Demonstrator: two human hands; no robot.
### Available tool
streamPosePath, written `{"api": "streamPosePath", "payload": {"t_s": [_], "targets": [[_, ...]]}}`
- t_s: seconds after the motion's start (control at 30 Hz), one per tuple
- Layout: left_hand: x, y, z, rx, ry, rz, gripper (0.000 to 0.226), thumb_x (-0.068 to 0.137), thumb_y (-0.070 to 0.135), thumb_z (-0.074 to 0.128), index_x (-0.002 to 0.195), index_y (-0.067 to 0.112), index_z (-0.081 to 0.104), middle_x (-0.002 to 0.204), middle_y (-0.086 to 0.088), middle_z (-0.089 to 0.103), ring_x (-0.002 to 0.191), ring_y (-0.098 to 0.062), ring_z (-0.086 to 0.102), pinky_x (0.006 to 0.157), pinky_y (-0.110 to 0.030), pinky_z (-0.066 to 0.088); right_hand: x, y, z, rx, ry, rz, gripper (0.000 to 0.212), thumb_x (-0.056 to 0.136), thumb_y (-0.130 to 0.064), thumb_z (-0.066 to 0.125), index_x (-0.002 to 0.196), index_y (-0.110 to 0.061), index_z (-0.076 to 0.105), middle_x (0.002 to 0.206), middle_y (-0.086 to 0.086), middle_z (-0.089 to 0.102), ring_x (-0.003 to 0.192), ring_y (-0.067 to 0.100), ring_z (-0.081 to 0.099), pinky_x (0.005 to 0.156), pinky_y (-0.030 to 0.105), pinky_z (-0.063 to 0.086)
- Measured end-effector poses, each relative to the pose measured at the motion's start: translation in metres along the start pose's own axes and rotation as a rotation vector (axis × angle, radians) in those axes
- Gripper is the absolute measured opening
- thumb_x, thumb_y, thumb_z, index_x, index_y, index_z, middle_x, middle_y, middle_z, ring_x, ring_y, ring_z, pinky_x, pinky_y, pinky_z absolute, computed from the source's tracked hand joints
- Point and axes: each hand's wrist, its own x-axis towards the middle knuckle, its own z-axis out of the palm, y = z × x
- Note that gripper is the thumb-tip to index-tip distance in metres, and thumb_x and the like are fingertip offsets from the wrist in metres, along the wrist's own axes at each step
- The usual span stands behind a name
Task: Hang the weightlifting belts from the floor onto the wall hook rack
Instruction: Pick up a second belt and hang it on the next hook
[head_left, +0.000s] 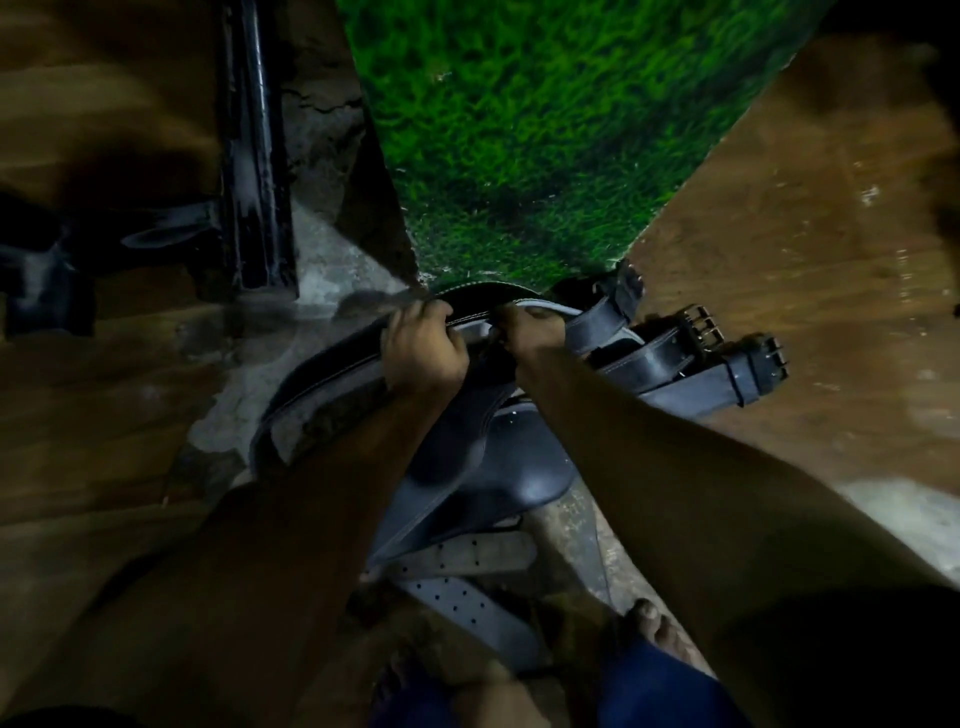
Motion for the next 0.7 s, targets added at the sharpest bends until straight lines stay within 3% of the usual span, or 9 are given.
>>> {"api": "streamPosePath", "payload": {"t_s": [0.13, 0.27, 0.4, 0.7], "targets": [[-0.040, 0.028, -0.051, 0.000, 0.001, 0.020, 0.037, 0.080, 0.023, 0.051, 0.108, 0.009, 0.070, 0.105, -0.020, 0.068, 0.101, -0.044, 0.061, 0.085, -0.047, 0.047, -0.067, -0.015, -0.032, 0.098, -0.002, 0.013, 0.017, 0.091, -0.005, 0.067, 0.075, -0.003, 0.064, 0.059, 0.009, 0.066, 0.030, 0.006, 0.050, 0.035, 0.015, 0.035], [-0.065, 0.057, -0.122, -0.017, -0.058, 0.032, 0.036, 0.087, 0.018, 0.056, 0.120, 0.008, 0.067, 0.116, -0.021, 0.066, 0.109, -0.043, 0.060, 0.091, -0.045, 0.047, -0.143, -0.048, -0.046, 0.066, -0.069, -0.030, 0.015, 0.090, -0.004, 0.068, 0.076, -0.007, 0.065, 0.064, 0.011, 0.062, 0.051, 0.018, 0.057, 0.049, 0.025, 0.045], [-0.076, 0.085, -0.201, -0.113, -0.077, -0.040, 0.041, 0.093, 0.017, 0.057, 0.133, 0.009, 0.057, 0.133, -0.020, 0.058, 0.120, -0.040, 0.055, 0.098, -0.045, 0.047, -0.220, -0.088, -0.042, -0.009, -0.216, -0.129, 0.043, 0.091, 0.005, 0.065, 0.061, -0.015, 0.041, 0.048, -0.001, 0.053, 0.038, 0.006, 0.053, 0.043, 0.019, 0.045], [-0.108, 0.121, -0.355, -0.344, -0.174, -0.073, 0.052, 0.090, 0.030, 0.054, 0.140, 0.019, 0.051, 0.140, -0.008, 0.059, 0.126, -0.027, 0.057, 0.107, -0.042, 0.047, -0.374, -0.156, -0.048, -0.087, -0.362, -0.254, 0.046, 0.092, 0.006, 0.064, 0.058, -0.016, 0.042, 0.042, -0.011, 0.044, 0.041, 0.004, 0.047, 0.053, 0.022, 0.042]]}}
